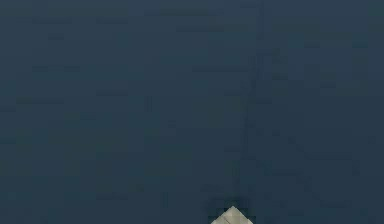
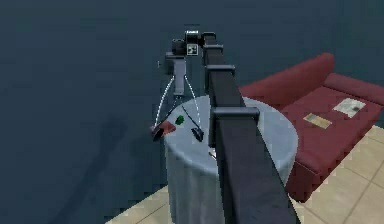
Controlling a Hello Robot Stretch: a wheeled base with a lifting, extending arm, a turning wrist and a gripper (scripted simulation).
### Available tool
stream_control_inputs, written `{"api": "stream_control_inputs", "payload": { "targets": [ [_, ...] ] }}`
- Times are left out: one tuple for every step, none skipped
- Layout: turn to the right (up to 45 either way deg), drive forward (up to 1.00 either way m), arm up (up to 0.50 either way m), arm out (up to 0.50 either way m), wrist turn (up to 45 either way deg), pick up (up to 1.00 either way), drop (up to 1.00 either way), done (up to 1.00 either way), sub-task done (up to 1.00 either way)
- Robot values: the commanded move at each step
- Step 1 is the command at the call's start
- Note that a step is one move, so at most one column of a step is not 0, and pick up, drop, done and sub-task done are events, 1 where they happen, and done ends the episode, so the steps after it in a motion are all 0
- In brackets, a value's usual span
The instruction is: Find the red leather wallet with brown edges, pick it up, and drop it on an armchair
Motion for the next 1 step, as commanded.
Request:
{"api": "stream_control_inputs", "payload": {
  "targets": [
    [0.0,0.0,0.0,0.0,45.0,0.0,0.0,0.0,0.0]
  ]
}}
